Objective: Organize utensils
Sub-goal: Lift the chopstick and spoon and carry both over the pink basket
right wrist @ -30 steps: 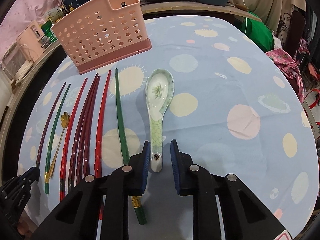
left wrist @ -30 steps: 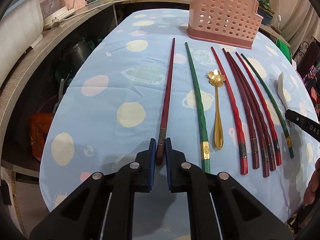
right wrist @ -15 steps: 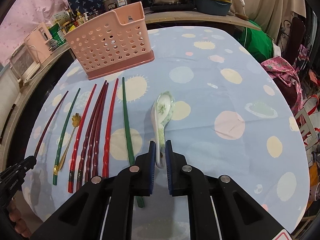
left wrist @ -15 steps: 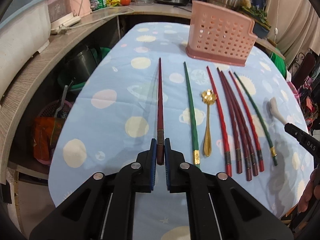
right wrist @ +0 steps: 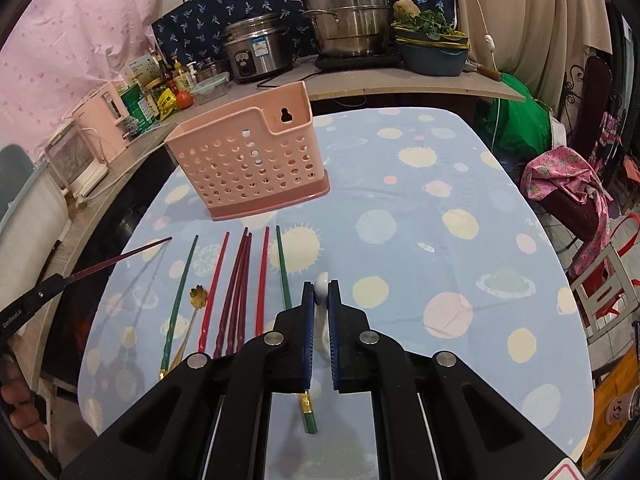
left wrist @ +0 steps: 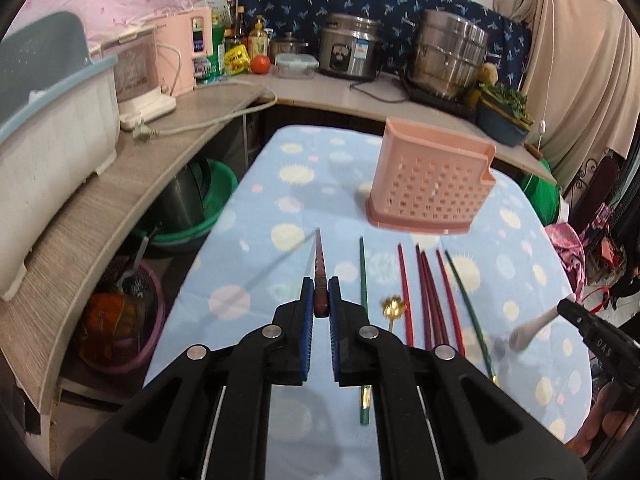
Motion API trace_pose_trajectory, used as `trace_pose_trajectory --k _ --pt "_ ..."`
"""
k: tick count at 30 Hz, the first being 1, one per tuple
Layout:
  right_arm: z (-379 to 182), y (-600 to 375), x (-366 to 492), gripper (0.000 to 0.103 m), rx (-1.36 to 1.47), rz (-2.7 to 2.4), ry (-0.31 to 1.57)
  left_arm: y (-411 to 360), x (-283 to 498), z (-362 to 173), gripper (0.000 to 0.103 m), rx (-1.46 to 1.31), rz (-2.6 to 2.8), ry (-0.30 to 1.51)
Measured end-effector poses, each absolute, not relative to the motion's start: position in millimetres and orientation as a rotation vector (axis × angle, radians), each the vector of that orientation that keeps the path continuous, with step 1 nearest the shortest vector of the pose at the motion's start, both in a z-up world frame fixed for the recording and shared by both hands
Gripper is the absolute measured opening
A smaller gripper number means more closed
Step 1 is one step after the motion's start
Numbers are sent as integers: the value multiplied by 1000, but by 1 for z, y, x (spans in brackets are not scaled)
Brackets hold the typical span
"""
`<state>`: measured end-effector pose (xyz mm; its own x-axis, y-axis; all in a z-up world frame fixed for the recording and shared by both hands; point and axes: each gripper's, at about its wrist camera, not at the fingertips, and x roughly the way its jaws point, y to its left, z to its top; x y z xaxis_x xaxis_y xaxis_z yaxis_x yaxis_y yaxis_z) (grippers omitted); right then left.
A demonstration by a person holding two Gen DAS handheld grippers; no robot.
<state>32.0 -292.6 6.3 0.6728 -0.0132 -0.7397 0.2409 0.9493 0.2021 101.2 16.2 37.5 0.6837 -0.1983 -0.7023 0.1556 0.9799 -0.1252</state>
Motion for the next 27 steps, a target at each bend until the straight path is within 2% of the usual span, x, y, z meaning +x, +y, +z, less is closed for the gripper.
trace_pose_trajectory --k 12,20,27 --pt "54 -314 75 6 355 -92 722 4 157 110 7 -76 -213 656" --pt "94 -332 126 6 404 -48 608 -11 186 176 7 -130 -272 542" --pt "104 -347 178 6 472 -8 561 -29 213 228 7 -167 -309 430"
